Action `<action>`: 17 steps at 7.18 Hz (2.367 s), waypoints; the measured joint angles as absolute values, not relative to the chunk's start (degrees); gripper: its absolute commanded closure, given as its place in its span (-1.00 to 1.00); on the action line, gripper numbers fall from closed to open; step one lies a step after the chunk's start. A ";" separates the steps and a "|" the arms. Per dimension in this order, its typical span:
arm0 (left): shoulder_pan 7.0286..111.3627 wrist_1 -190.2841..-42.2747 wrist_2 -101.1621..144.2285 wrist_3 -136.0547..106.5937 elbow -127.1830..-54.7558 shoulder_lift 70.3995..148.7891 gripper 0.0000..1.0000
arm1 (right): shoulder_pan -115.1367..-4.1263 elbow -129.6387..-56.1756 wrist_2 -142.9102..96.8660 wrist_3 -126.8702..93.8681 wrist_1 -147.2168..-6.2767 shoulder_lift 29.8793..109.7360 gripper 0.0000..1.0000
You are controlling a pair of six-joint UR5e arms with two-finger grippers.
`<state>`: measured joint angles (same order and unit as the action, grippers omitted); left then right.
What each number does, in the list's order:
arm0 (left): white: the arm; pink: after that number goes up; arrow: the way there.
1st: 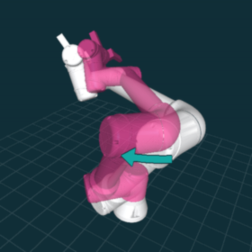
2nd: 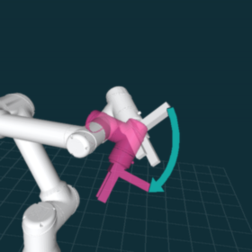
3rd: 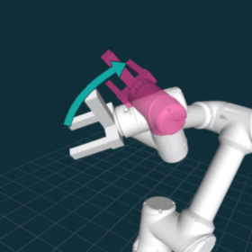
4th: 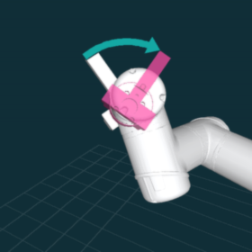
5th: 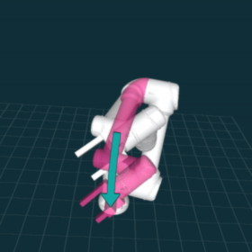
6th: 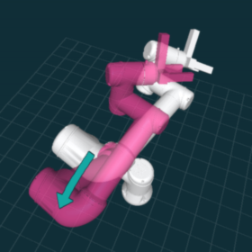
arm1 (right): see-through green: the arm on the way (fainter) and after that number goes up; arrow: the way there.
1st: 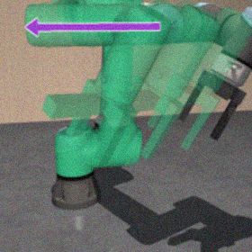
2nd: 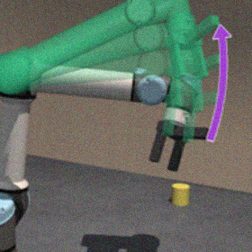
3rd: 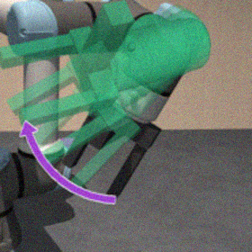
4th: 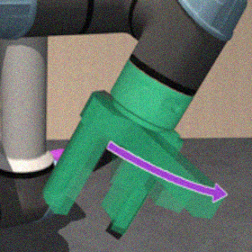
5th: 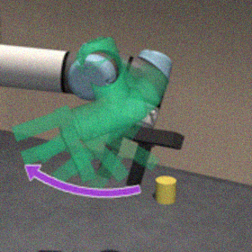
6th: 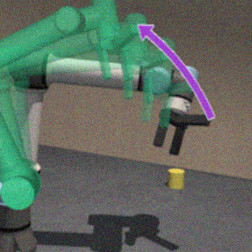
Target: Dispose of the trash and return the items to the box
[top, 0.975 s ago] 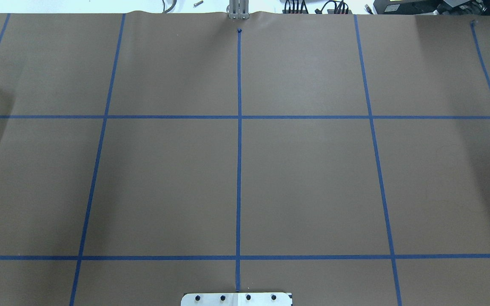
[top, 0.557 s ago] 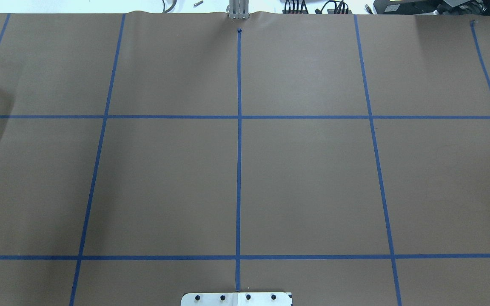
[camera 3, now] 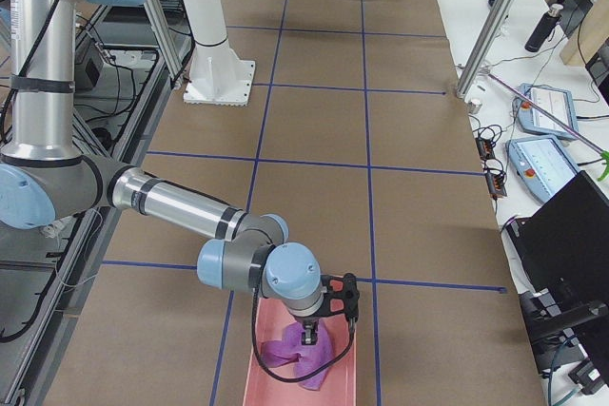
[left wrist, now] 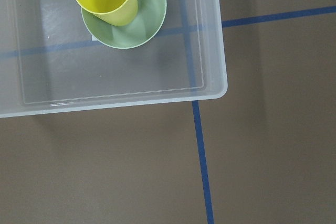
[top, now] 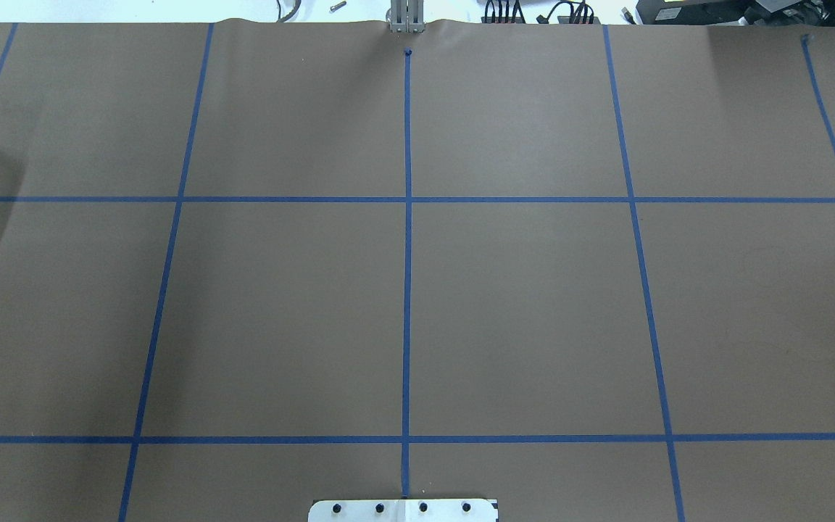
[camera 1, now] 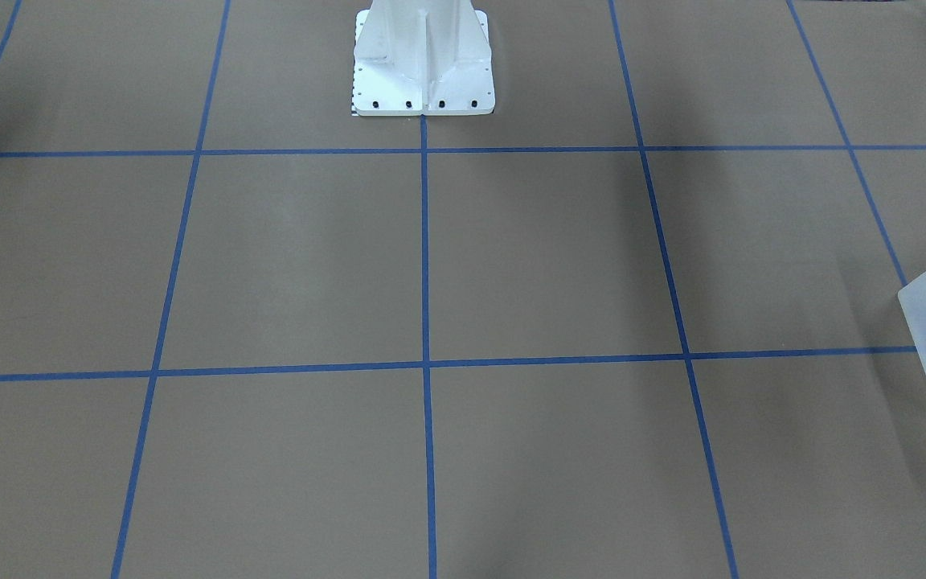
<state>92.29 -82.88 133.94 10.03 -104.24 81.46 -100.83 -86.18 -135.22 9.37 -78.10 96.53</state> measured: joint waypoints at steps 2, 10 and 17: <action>92.28 -82.88 133.95 10.02 -104.17 81.45 -0.98 | -94.99 -92.88 -135.41 5.07 -83.60 93.94 -1.00; 92.29 -82.97 133.95 10.02 -103.07 81.63 -0.98 | -90.63 -95.47 -131.94 8.60 -72.53 104.70 -1.00; 92.26 -82.97 133.94 10.02 -103.07 81.65 -0.98 | -91.66 -102.05 -131.95 8.79 -88.30 102.09 -1.00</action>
<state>92.26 -82.97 133.94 10.02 -103.07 81.65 -91.66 -102.05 -131.95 8.79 -88.30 102.09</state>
